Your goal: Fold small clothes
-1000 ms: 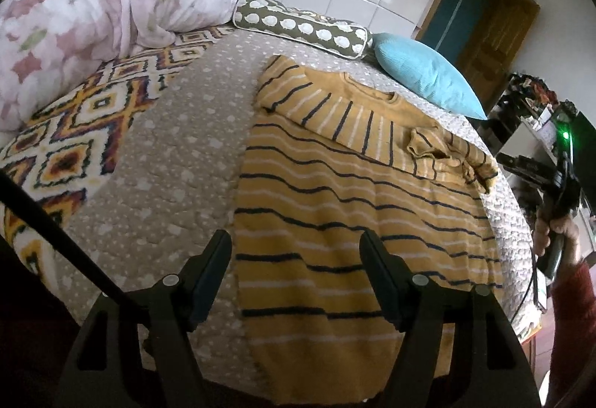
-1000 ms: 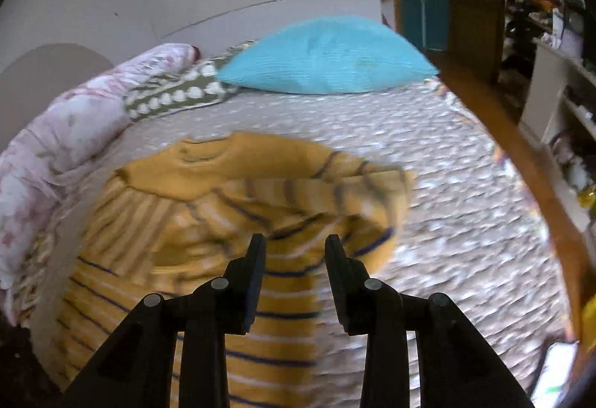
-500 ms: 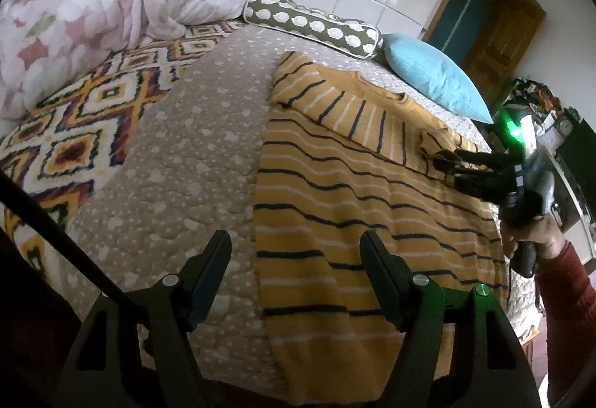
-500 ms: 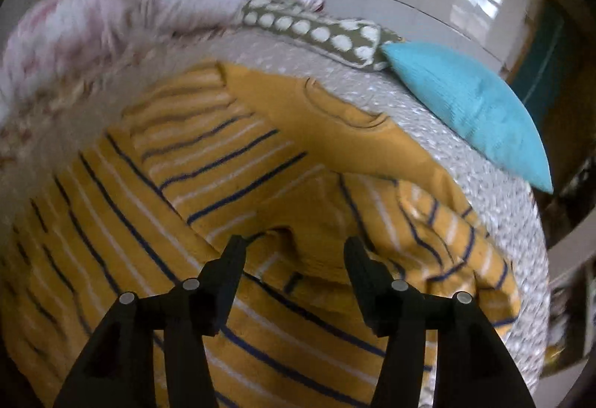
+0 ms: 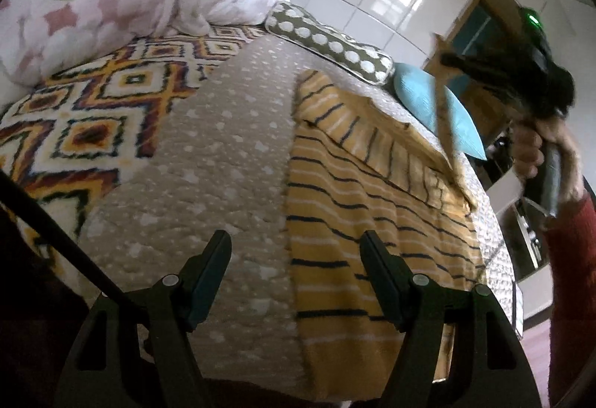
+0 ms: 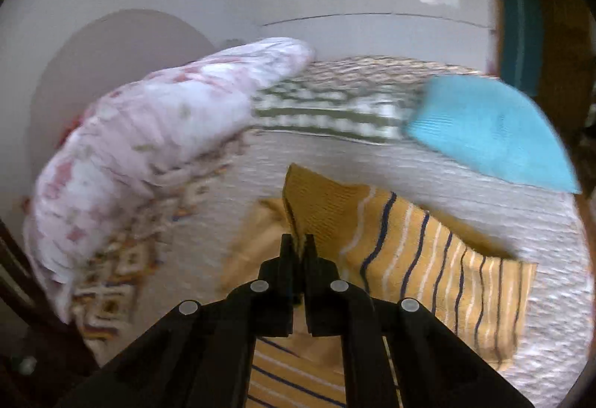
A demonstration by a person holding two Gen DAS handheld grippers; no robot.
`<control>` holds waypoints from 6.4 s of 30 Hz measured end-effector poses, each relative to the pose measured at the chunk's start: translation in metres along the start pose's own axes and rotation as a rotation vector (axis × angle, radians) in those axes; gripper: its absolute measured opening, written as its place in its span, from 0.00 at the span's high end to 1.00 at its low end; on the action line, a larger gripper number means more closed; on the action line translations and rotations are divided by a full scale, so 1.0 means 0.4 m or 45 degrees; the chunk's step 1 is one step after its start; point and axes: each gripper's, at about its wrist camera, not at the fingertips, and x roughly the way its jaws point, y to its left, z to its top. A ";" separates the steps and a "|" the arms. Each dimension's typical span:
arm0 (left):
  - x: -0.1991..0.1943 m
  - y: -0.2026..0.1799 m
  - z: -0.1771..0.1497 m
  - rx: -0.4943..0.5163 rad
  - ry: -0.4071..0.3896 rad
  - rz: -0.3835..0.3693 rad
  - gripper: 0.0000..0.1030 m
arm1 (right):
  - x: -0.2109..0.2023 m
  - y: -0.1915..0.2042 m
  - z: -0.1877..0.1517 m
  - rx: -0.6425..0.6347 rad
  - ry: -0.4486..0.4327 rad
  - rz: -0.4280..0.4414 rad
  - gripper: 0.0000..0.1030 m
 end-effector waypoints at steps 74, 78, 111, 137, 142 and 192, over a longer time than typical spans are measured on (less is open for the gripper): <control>0.113 -0.059 -0.150 -0.024 0.324 -0.361 0.59 | -0.402 -0.390 -0.935 0.800 -0.003 0.228 0.69; 0.111 -0.028 -0.141 -0.109 0.321 -0.407 0.57 | -0.399 -0.411 -0.961 0.844 0.012 0.255 0.63; -0.076 -0.139 -0.064 0.136 0.139 -0.193 0.88 | -0.424 -0.155 -0.805 0.324 0.110 0.434 0.92; 0.512 -0.155 0.564 -0.126 0.121 -0.105 0.29 | 0.174 -0.612 -0.193 0.764 0.036 0.017 0.35; 0.478 -0.132 0.540 -0.054 0.147 -0.067 0.29 | 0.146 -0.654 -0.188 0.834 -0.007 0.004 0.34; 0.315 -0.128 0.325 0.394 0.078 0.332 0.23 | -0.196 -0.458 -0.489 0.429 -0.028 -0.363 0.33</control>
